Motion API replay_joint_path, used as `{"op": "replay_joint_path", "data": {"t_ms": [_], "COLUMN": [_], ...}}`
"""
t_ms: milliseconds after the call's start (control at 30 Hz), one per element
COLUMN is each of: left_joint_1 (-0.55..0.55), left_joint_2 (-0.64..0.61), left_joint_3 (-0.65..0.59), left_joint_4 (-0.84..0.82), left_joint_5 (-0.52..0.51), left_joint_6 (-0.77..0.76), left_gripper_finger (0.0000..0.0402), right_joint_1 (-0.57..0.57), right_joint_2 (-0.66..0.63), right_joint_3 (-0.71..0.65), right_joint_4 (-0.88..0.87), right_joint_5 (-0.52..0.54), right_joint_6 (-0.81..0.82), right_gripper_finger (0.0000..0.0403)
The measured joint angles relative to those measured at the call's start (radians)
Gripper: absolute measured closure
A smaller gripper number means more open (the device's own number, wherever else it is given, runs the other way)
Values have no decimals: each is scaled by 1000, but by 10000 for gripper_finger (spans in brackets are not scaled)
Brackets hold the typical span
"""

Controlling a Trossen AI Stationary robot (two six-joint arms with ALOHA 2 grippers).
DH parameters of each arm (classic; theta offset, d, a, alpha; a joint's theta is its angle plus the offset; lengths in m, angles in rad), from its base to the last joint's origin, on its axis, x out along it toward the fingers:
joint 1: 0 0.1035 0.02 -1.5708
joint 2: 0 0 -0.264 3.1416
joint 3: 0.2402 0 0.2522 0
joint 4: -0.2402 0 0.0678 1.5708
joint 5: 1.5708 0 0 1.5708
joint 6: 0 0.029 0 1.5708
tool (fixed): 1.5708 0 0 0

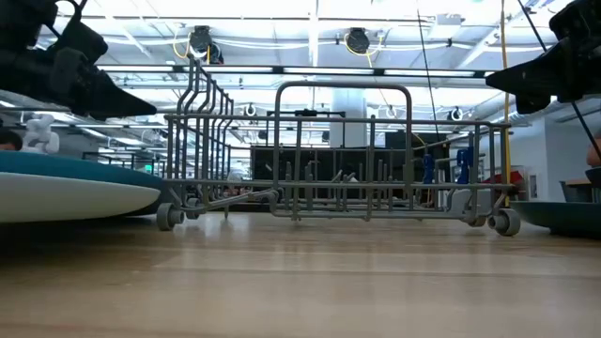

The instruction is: Sort dishes

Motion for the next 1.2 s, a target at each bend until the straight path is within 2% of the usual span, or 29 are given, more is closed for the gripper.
{"op": "replay_joint_path", "data": {"t_ms": [867,1067,1200], "left_joint_1": [0,0,0], "left_joint_2": [0,0,0], "left_joint_3": [0,-3,-3], "left_joint_4": [0,66,129], "left_joint_5": [0,-46,-51], "left_joint_6": [0,172,209], "left_gripper_finger": [401,401,401], "right_joint_1": [0,0,0], "right_joint_2": [0,0,0], "right_joint_3": [0,0,0], "right_joint_4": [0,0,4], "right_joint_5": [0,0,0], "right_joint_6": [0,-1,-126], "right_gripper_finger": [394,394,394]}}
